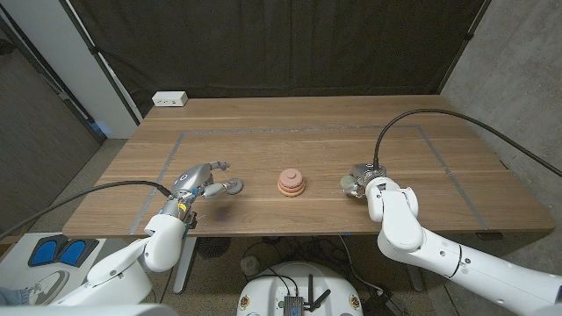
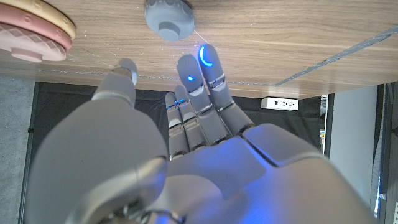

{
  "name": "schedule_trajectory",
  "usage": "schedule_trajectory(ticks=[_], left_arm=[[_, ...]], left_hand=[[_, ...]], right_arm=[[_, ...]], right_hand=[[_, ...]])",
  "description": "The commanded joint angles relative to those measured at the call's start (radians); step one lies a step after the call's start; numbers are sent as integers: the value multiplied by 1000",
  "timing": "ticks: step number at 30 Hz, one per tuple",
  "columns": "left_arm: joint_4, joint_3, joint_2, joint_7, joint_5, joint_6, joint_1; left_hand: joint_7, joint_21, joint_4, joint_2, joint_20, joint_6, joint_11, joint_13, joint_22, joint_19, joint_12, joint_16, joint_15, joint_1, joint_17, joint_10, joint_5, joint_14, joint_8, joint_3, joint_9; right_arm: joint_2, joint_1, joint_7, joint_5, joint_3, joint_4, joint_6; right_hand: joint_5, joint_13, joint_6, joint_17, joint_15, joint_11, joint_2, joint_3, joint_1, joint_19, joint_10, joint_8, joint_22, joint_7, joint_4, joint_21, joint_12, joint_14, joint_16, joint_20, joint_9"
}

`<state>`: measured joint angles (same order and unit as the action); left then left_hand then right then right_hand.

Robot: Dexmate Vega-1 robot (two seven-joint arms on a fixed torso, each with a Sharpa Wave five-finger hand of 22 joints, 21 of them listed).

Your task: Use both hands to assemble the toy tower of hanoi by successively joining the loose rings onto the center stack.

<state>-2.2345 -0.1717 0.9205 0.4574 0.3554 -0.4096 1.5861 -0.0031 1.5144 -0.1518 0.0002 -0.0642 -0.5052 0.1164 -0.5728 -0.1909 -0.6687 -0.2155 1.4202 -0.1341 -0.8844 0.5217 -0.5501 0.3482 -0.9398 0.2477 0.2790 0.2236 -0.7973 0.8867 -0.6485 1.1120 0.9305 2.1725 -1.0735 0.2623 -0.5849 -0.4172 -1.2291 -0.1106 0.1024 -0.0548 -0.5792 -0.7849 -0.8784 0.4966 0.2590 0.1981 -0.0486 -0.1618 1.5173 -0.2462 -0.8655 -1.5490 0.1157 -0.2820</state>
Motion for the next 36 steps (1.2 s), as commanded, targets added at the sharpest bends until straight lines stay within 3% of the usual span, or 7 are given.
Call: schedule_trajectory(ticks=[1, 16, 36], left_arm=[[-7, 13, 3, 9, -6, -6, 13], [-18, 26, 8, 5, -5, -14, 29], [-22, 30, -5, 10, -1, -3, 36]], left_hand=[[3, -2, -4, 0, -141, -9, 2, -3, 0, -12, -4, 0, -85, 7, 5, -6, 9, -7, -3, 9, 3], [3, -5, -3, 3, -140, -17, 1, -5, 0, -13, 0, -8, -86, 15, 1, -10, 9, -3, -5, 15, 4], [3, -7, -5, 4, -140, -21, 0, -6, 1, -15, 1, -9, -86, 21, 3, -19, 8, -5, -7, 21, 5]], right_arm=[[23, 53, 137, -63, -45, -35, 55], [13, 65, 239, -125, -54, -29, 79], [-27, 81, 289, -123, -68, 44, 71]], right_hand=[[-1, -4, -35, -2, -104, 32, 15, -3, -15, -18, 57, 13, 5, -5, -5, 9, -12, -29, -12, 101, -3], [0, -20, -128, -6, -106, 42, 28, -4, -58, -88, 152, 46, 32, -12, -11, 39, -34, -132, -26, 102, -1], [15, -24, -178, -8, -106, 47, 44, -14, -98, -122, 207, 64, 48, -20, -12, 38, -35, -203, -26, 103, 0]])
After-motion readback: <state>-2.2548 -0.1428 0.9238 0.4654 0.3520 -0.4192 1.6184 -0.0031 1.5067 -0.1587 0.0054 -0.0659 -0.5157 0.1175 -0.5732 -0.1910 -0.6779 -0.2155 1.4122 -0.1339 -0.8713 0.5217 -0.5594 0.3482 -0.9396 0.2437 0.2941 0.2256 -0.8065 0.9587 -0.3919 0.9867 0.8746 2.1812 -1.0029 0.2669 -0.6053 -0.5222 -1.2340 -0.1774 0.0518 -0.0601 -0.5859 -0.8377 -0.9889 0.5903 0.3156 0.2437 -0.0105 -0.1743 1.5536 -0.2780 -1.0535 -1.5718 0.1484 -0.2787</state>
